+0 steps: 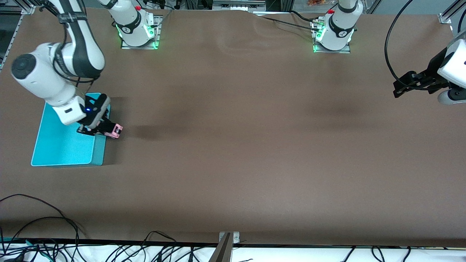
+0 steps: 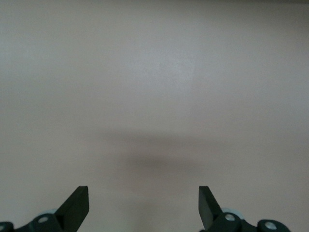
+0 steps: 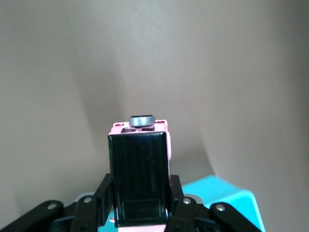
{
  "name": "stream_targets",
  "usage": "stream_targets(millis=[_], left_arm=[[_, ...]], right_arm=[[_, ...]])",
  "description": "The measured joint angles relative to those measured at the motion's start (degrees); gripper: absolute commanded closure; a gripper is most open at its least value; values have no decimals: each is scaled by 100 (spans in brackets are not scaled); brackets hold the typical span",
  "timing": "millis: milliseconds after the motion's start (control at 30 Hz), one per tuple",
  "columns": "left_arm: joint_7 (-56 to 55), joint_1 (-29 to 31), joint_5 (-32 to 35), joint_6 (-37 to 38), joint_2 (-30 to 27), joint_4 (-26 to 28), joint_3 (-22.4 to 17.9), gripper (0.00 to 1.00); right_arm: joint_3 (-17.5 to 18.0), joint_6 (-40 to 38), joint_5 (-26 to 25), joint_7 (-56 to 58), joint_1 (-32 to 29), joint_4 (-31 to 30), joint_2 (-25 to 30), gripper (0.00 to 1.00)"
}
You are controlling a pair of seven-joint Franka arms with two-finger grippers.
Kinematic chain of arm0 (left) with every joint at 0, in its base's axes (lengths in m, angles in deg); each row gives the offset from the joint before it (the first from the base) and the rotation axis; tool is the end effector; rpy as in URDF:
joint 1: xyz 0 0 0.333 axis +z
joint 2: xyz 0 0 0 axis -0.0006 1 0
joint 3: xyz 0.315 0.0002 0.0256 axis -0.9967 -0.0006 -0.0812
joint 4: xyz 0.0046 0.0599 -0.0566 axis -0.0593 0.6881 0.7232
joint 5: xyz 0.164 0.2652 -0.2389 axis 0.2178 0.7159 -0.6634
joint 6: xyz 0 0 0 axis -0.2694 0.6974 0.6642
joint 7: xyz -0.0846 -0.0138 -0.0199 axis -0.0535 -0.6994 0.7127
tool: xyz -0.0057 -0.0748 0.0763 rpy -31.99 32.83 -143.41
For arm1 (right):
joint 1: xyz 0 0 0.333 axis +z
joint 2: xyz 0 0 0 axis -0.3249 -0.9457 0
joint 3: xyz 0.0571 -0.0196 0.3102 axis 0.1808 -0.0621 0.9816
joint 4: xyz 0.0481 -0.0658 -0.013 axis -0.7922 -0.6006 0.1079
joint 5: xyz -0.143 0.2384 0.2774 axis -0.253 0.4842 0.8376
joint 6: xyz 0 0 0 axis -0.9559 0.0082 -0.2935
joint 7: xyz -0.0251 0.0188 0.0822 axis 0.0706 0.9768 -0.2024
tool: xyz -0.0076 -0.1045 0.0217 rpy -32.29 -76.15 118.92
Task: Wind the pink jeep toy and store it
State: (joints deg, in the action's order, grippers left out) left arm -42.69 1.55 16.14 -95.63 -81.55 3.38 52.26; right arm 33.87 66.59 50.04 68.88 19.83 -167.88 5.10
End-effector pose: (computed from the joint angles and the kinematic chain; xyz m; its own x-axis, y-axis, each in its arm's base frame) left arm 0.5670 -0.0320 0.6307 0.9924 0.1207 -0.0235 0.1191 -0.9910 -0.0616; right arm 0.5569 0.0038 0.3489 0.2557 0.9612 0.1032 0.9566 -0.2670 0.1169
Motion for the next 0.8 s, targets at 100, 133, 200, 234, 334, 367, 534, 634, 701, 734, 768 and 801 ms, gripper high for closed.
stream_targets(millis=[100,133,200,234,334,367,534,634,701,734,768,801], left_arm=[[0,-1,0,6,0,0,6,0],[0,-1,0,7,0,0,8,0],[0,-1,0,9,0,0,11,0],[0,-1,0,10,0,0,12,0],[0,-1,0,14,0,0,13,0],[0,-1,0,15,1,0,13,0],[0,-12,0,20,6,0,16,0],[0,-24,0,20,9,0,19,0],[0,-27,0,20,11,0,20,0],[0,-27,0,20,11,0,21,0],[0,-27,0,20,11,0,21,0],[0,-27,0,20,11,0,21,0]], right_arm=[[-258,-298,0,109,-2,28,94,91],[-339,-363,0,177,-3,30,108,91],[-515,-446,0,383,-10,30,117,90],[-590,-465,0,479,-13,30,115,90],[-785,-501,0,758,-19,30,97,90],[-841,-510,0,851,-20,30,90,90],[-1131,-548,0,1329,-24,26,27,90],[-1296,-550,0,1621,-27,26,-25,90],[-1399,-550,0,1789,-30,25,-56,90],[-1422,-550,0,1823,-30,26,-62,90],[-1455,-550,0,1876,-30,26,-71,90],[-1488,-551,0,1924,-31,26,-81,90]])
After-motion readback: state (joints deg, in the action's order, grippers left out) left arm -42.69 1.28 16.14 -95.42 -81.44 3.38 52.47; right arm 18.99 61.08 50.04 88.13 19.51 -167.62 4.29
